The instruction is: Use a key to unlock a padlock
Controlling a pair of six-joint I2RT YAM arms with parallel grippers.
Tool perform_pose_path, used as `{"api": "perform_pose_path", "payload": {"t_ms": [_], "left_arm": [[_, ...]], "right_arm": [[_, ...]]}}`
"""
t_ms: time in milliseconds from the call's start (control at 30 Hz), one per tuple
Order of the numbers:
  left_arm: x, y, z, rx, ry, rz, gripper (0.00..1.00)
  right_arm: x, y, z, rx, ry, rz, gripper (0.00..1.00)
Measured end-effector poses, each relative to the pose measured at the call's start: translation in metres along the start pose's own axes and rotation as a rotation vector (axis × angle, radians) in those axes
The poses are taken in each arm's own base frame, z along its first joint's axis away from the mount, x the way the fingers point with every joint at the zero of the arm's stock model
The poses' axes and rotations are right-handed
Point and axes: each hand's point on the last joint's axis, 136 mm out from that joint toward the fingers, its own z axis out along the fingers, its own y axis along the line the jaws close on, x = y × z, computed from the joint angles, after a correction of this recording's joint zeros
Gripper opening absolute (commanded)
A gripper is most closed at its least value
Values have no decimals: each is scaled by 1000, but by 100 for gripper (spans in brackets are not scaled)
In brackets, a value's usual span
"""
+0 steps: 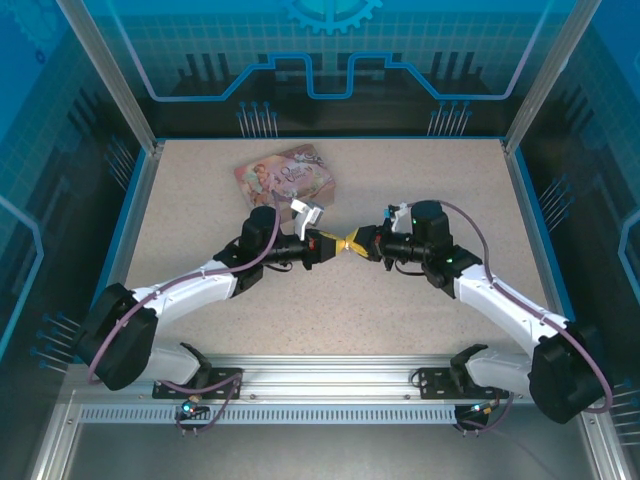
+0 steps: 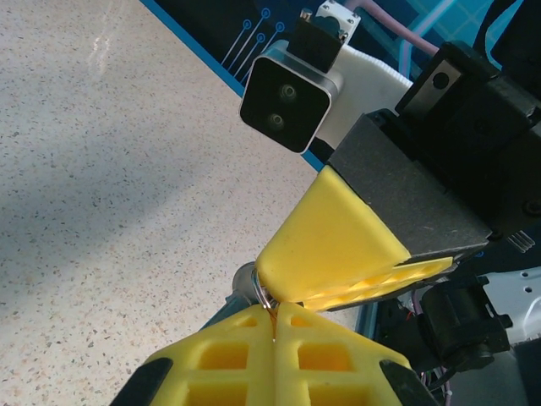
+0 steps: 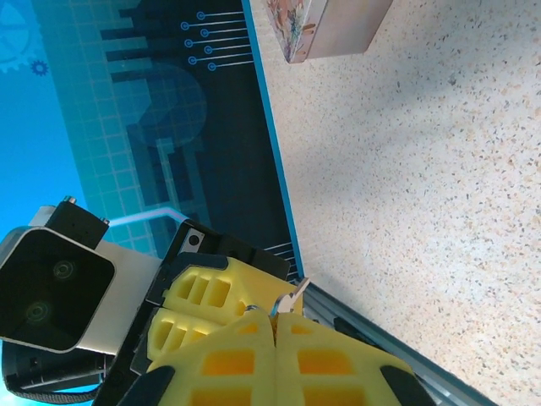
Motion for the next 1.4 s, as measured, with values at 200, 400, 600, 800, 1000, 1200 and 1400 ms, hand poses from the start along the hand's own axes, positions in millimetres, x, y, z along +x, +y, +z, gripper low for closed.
{"api": "perform_pose_path", "payload": {"t_ms": [200, 400, 600, 800, 1000, 1200, 1400], "left_arm": [[0, -4, 0, 16, 0, 2, 52], [-16, -14, -14, 30, -52, -1, 68], [-58, -10, -46, 20, -197, -47, 71], [-65, -17, -48, 70, -214, -113, 71], [-65, -19, -38, 132, -209, -169, 61], [-63, -24, -28, 191, -201, -211, 58], [-62, -35, -24, 230, -201, -203, 54]], "right_arm": [[0, 3, -5, 3, -15, -120, 0], [-9, 6, -21, 1, -80, -312, 0], [0, 6, -33, -48, -107, -540, 0], [11, 28, -38, -160, -106, -693, 0], [20, 51, -41, -247, -116, -775, 0], [24, 59, -36, -284, -112, -793, 0], [23, 56, -29, -276, -99, -778, 0]]}}
